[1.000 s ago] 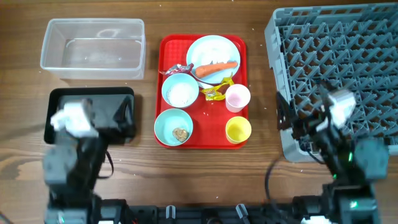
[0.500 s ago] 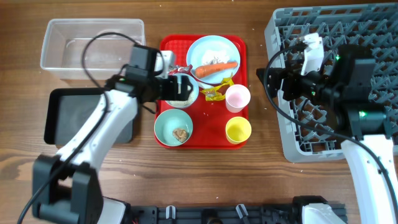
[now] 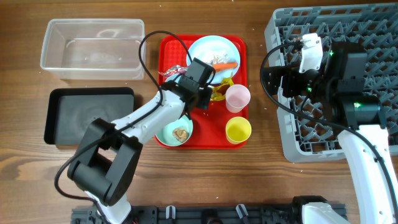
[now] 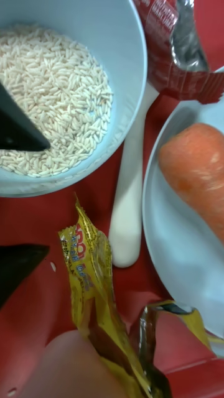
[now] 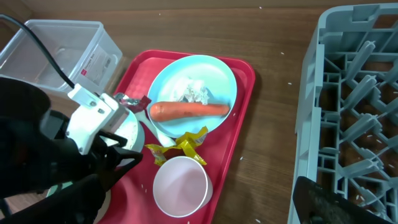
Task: Sort waste into correct bins and load items into the dishwasher rack
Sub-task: 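Carry the bowl over the black tray and tip the rice out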
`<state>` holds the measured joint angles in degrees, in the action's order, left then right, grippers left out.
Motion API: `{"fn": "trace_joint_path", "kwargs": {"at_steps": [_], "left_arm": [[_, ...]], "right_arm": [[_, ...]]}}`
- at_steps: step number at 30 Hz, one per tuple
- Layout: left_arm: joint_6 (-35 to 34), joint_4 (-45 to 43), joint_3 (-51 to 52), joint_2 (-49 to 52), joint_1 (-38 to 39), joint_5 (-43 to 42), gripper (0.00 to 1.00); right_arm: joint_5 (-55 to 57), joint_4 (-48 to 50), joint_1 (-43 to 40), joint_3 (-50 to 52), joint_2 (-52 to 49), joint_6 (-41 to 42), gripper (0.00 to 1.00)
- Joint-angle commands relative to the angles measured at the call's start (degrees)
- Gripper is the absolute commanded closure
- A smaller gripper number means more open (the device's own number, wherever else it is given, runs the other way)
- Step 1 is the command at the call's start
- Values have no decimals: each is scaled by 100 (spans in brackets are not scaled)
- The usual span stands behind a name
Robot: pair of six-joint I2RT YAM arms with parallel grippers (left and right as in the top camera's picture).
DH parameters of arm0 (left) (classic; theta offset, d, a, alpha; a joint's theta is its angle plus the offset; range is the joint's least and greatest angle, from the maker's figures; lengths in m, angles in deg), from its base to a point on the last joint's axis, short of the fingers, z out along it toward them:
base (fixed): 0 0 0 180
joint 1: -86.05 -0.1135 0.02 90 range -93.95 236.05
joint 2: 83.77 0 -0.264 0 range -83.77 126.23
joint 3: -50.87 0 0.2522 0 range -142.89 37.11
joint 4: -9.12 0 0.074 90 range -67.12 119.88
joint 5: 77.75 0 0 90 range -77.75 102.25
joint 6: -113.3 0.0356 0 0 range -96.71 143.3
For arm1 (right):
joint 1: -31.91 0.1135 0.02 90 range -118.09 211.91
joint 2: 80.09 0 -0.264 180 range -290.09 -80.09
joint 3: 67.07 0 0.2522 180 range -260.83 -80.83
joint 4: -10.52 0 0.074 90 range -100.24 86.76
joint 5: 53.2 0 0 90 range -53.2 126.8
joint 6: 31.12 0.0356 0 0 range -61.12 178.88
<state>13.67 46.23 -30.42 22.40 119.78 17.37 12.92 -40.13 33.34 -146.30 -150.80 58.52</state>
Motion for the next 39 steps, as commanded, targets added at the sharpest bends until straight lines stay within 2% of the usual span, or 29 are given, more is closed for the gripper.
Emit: {"fn": "trace_joint_path", "kwargs": {"at_steps": [1, 4, 7, 8, 15, 18, 21, 23, 26, 27, 28, 34, 39], "left_arm": [[0, -48, -68, 304, -48, 125, 61], [0, -50, -68, 487, -63, 125, 66], [4, -96, -70, 494, -63, 125, 92], [4, -136, -70, 490, -63, 125, 96], [0, -166, -76, -372, -70, 205, 96], [-177, 74, -76, -1410, -168, 201, 96], [-579, 767, -74, -2347, -557, 203, 96], [-1058, 1665, -74, -2802, -1364, 76, 96], [-990, 2435, -48, -2811, -2778, -1019, 96], [-859, 2496, -2, -2789, -3115, -1364, 96], [-472, 2468, 212, -2741, -3899, -2387, 96], [662, 2404, 901, -2721, -6148, -4992, 96], [1095, 2105, 1143, -2264, -7235, -6067, 96]], "right_arm": [[76, -15, -17, -120, -44, -98, 1], [79, -15, -17, -120, -44, -101, 1], [76, -17, -17, -120, -44, -101, 1], [79, -26, -17, -120, -44, -101, 1], [76, -46, -17, -120, -44, -98, 1], [76, -50, -17, -120, -44, -98, 1], [76, -50, -17, -120, -44, -98, 1], [76, -46, -17, -120, -44, -101, 1], [76, -44, -17, -120, -44, -101, 1], [74, -44, -17, -120, -44, -98, 1], [74, -46, -17, -120, -44, -98, 1], [74, -46, -17, -120, -44, -96, 1], [74, -59, -17, -120, -44, -94, 1]]}}
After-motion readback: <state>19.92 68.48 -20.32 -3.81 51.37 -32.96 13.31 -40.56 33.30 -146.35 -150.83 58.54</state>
